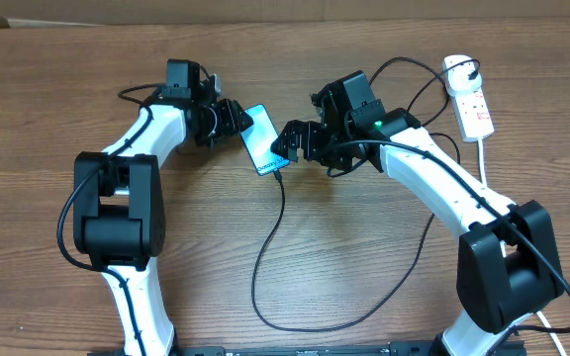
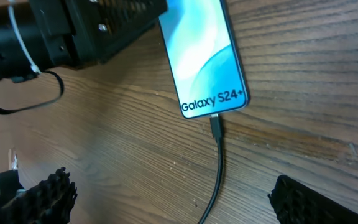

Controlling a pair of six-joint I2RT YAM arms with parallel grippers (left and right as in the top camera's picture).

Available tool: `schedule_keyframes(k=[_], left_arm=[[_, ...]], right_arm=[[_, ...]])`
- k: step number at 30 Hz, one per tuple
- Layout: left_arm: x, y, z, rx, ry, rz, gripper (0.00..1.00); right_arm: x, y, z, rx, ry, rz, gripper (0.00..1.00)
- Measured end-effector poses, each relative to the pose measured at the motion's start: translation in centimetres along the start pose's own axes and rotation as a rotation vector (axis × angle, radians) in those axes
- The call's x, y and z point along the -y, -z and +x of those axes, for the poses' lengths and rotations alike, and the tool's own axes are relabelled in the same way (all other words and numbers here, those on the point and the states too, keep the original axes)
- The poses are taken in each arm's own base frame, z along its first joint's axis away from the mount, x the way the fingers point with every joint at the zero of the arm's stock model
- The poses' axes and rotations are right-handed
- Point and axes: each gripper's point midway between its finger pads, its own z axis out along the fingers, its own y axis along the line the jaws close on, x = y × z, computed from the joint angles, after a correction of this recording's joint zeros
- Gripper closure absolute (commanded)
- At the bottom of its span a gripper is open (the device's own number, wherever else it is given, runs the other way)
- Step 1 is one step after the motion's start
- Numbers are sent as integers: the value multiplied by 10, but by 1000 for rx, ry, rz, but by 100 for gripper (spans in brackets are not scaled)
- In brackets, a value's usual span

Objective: Plug charger to phone and switch on socket
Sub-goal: 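Release the phone and swing the right gripper to the white power strip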

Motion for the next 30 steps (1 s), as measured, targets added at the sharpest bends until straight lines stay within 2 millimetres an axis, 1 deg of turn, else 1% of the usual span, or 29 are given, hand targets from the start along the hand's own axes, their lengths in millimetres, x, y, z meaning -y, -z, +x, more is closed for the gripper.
schedule_keyframes(k=[3,5,8,10,11,12,14,17,19,21,22,23,25,27,30], left_arm=[[1,5,-5,3,-4,-23,47],[4,13,-10,-5,-12,-41,50],[9,31,-17,-28,-15,-66,54],[14,50,-27,-33,-14,-84,51],[17,63,-35,-23,-13,-92,48],[19,77,-43,-12,-10,-99,39],[22,111,-65,35,-6,-107,0],[18,152,-88,100,15,-116,0],[15,173,-101,146,24,-118,0],[8,191,-113,192,35,-122,0],[4,197,-114,201,43,-126,0],[-4,202,-112,194,65,-136,0],[-12,204,-106,169,92,-153,0],[-15,203,-101,153,102,-163,0],[-17,200,-98,139,108,-166,0]], right_arm=[[5,0,1,0,-6,26,0],[10,0,2,-2,-15,51,0],[22,7,8,-32,-47,108,0],[32,22,4,-43,-72,151,0],[35,29,-1,-36,-83,166,0],[39,42,-11,-16,-96,184,0],[49,69,-34,42,-128,220,0],[69,110,-71,157,-170,265,0],[86,134,-91,234,-204,291,0],[106,154,-107,302,-239,317,0],[118,164,-113,335,-259,333,0],[138,179,-121,381,-298,364,0],[172,203,-127,451,-382,430,0],[204,227,-128,513,-467,506,0],[238,255,-127,585,-549,595,0]])
